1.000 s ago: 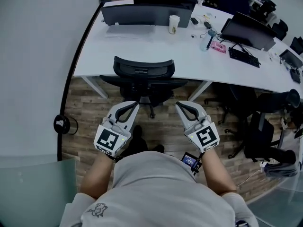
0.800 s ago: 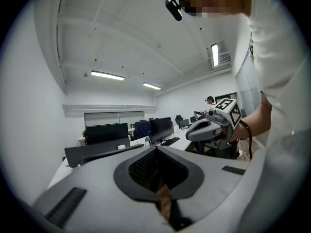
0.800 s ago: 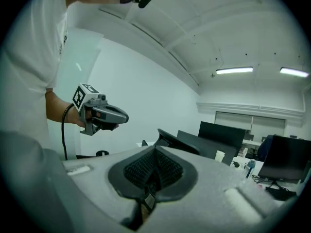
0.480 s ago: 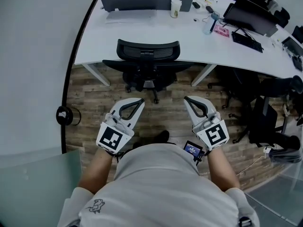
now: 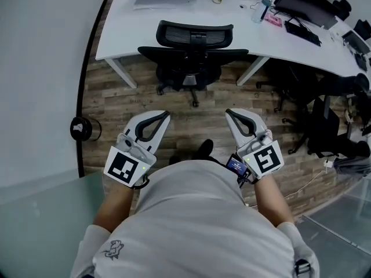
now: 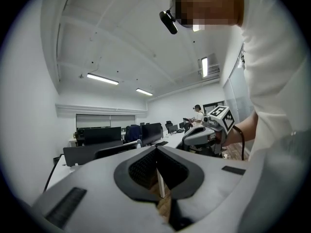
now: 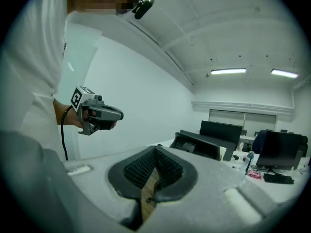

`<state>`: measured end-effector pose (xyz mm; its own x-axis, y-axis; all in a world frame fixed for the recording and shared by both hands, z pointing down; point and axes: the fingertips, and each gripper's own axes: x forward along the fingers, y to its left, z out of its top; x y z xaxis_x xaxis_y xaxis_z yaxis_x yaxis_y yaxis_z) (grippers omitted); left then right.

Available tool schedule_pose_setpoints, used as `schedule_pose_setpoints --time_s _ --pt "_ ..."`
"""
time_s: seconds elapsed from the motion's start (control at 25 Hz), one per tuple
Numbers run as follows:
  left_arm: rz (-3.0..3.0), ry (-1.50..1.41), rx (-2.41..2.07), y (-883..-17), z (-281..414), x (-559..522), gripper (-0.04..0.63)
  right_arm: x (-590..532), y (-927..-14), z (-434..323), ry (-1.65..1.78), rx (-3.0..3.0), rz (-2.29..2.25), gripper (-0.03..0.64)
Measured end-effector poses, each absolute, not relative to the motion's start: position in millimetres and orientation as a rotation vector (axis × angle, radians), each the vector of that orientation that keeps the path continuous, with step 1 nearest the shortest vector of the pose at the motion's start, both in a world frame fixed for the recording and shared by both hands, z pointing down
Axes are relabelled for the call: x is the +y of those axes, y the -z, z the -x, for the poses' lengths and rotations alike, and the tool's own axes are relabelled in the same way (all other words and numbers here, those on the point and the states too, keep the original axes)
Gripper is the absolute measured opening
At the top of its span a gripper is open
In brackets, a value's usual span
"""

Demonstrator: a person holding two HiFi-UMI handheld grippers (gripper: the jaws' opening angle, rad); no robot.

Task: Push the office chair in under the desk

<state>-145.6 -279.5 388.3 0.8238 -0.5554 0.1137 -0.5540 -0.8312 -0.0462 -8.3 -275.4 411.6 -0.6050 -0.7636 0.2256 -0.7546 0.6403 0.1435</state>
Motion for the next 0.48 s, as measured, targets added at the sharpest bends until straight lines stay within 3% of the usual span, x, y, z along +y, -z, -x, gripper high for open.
schedule_pose_setpoints --time_s 0.48 --pt "3.029 0.165 0.89 -395 211 -219 -0.002 -200 -421 84 -0.004 -2.602 -1.27 0.003"
